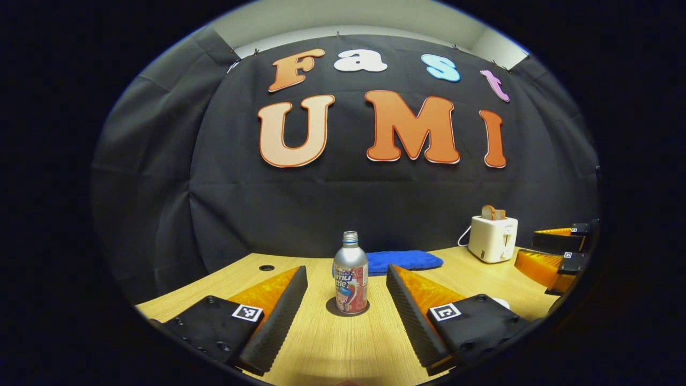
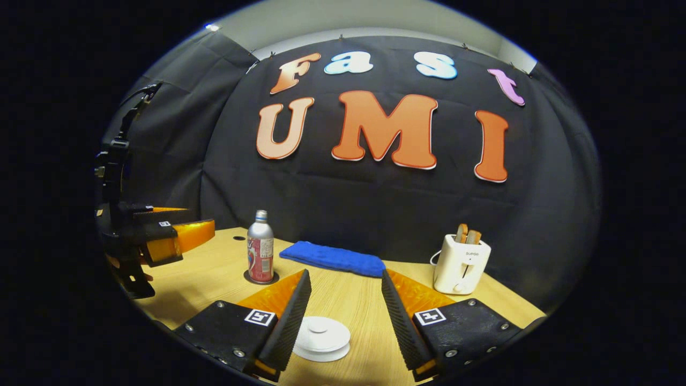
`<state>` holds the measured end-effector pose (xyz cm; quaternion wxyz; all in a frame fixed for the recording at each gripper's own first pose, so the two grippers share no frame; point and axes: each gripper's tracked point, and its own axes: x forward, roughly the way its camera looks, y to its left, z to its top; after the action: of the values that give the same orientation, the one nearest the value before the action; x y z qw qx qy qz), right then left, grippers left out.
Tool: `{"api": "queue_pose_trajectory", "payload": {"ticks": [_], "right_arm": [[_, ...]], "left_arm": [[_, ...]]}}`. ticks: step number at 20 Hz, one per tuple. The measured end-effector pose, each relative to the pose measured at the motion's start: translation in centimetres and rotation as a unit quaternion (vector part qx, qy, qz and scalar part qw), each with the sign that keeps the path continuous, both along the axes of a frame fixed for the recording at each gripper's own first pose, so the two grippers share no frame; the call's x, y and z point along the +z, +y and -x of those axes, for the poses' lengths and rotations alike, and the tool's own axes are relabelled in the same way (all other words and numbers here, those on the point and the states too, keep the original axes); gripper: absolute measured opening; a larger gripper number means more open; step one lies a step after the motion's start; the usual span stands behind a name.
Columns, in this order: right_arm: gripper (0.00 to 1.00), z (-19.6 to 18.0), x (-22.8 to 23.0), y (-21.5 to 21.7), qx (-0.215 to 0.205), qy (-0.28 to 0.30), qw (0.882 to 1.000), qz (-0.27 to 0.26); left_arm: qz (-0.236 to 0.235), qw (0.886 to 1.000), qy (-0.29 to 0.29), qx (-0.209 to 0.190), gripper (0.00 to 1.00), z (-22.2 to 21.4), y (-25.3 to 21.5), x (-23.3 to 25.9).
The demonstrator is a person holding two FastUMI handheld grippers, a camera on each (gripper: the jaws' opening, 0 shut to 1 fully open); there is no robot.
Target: Open the teacup lid with one hand, grasp the water bottle and pour water into the teacup with the other hand; after pouring, place the water bottle on the coaster and then close the teacup lid.
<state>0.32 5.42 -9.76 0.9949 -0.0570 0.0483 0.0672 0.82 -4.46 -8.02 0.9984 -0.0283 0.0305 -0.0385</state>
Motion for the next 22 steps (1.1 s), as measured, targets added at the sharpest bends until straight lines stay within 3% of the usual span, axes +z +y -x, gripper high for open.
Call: {"api": "queue_pose_trajectory", "payload": {"ticks": [1,4,7,10,13,22], "right_arm": [[0.8,0.3,0.6,-0.3,-0.003,-0.009,1.0,0.002],[0.81,0.7,2.1,-0.7,-0.009,-0.027,1.0,0.0],[0.81,0.9,3.2,-1.1,-0.018,-0.04,0.999,-0.007],[0.81,1.1,4.1,-1.5,-0.025,-0.05,0.998,-0.014],[0.81,1.2,4.6,-1.6,-0.027,-0.055,0.998,-0.023],[0.81,1.4,4.3,-1.6,-0.025,-0.063,0.998,-0.012]], "left_arm": [[0.002,1.0,-0.004,0.002,1.0,0.4,0.7,0.7],[-0.002,1.0,-0.016,0.015,0.94,1.1,1.4,1.4],[-0.01,0.999,-0.032,0.029,0.94,1.7,2.1,2.7],[-0.011,0.998,-0.052,0.042,1.0,2.3,2.7,3.9],[-0.012,0.997,-0.064,0.04,1.0,3.0,2.5,4.6],[0.004,0.998,-0.047,0.04,0.97,2.9,2.3,2.5]]}}
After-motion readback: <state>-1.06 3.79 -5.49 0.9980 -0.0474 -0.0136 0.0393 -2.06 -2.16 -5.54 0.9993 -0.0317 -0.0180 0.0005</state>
